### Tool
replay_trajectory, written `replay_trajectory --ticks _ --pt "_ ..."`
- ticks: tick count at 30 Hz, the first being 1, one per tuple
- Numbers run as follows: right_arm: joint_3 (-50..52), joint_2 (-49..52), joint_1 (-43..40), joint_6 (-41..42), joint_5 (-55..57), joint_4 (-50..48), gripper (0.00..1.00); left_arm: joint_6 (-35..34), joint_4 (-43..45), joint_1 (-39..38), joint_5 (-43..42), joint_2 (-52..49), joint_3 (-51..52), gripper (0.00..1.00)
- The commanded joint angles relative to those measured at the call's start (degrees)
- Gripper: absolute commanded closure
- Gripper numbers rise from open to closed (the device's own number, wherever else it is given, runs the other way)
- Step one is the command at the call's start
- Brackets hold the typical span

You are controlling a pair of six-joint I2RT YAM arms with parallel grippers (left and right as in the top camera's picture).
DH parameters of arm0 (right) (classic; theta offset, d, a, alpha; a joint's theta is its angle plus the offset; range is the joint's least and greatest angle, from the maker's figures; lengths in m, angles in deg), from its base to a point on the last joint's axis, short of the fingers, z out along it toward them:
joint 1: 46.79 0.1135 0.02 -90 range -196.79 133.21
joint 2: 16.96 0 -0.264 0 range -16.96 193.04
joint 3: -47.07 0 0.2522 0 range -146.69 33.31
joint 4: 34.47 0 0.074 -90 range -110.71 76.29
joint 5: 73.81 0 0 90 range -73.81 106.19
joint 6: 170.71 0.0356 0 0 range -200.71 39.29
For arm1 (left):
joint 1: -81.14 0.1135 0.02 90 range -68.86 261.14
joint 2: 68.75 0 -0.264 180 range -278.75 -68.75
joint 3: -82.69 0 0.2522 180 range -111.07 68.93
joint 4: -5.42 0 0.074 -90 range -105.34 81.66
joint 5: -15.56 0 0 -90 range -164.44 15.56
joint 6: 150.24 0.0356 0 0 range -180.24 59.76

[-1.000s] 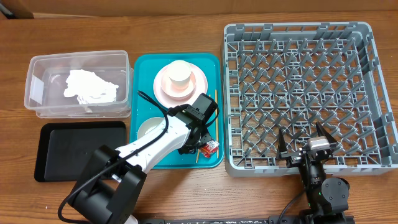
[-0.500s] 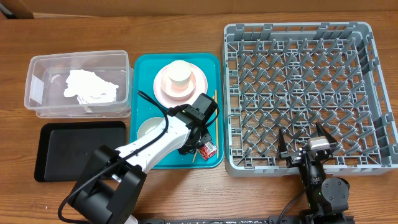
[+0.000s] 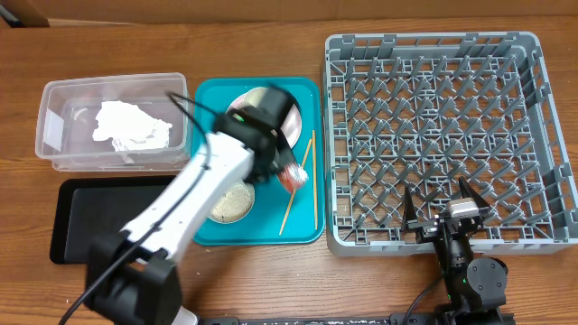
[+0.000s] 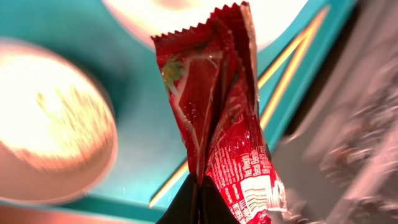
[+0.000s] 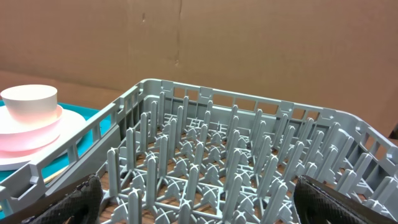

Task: Sort waste into correct bins and load items into the dishwasher
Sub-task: 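Carry the wrapper left and release it into the clear bin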

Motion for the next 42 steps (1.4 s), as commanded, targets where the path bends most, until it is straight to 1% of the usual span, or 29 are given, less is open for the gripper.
replay_trajectory --ticks 1,7,8,13,16,22,28,29,31,34,35,36,39,42 --pt "0.59 -0.55 -0.17 -0.20 0.46 -0.20 0.00 9.16 -1.44 7.43 2.19 1.97 -5.68 0.96" --pt "0.59 -0.55 -0.17 -0.20 0.46 -0.20 0.00 9.64 -1.16 20.96 1.88 1.95 -6.21 0.96" --pt "0.59 -0.55 -0.17 -0.20 0.46 -0.17 0.00 9.46 -0.59 25.07 1.70 1.92 -6.19 0.96" --pt "0.59 -0.55 -0.17 -0.20 0.46 -0.17 0.00 9.51 1.92 33.48 2.25 1.64 -5.64 0.96" --pt "0.59 -0.55 -0.17 -0.20 0.46 -0.17 0.00 9.51 2.78 36.83 3.69 0.66 -5.60 0.96" --pt "0.59 -0.55 -0.17 -0.20 0.46 -0.17 0.00 9.51 5.16 40.13 7.69 -3.61 -5.60 0.96" --pt "0.59 -0.55 -0.17 -0.20 0.46 -0.17 0.00 9.55 8.85 41.33 8.11 -9.64 -5.60 0.96" --pt "0.59 -0.55 -0.17 -0.20 0.46 -0.17 0.00 9.55 9.44 41.42 8.09 -10.27 -5.60 0.93" --pt "0.59 -0.55 -0.17 -0.20 0.46 -0.17 0.00 9.92 10.80 41.46 8.09 -11.28 -5.60 0.85" --pt "0.59 -0.55 -0.17 -0.20 0.46 -0.17 0.00 11.69 12.09 41.46 8.02 -11.23 -5.66 0.79" --pt "0.59 -0.55 -0.17 -0.20 0.46 -0.17 0.00 12.24 12.24 41.46 7.76 -11.23 -5.84 0.73" --pt "0.59 -0.55 -0.17 -0.20 0.46 -0.20 0.00 12.55 12.20 41.46 7.56 -11.23 -6.23 0.70" --pt "0.59 -0.55 -0.17 -0.20 0.46 -0.17 0.00 16.70 11.34 41.46 4.42 -11.13 -8.33 0.66" --pt "0.59 -0.55 -0.17 -0.20 0.46 -0.17 0.00 21.14 8.17 41.46 -2.84 -10.40 -11.89 0.64"
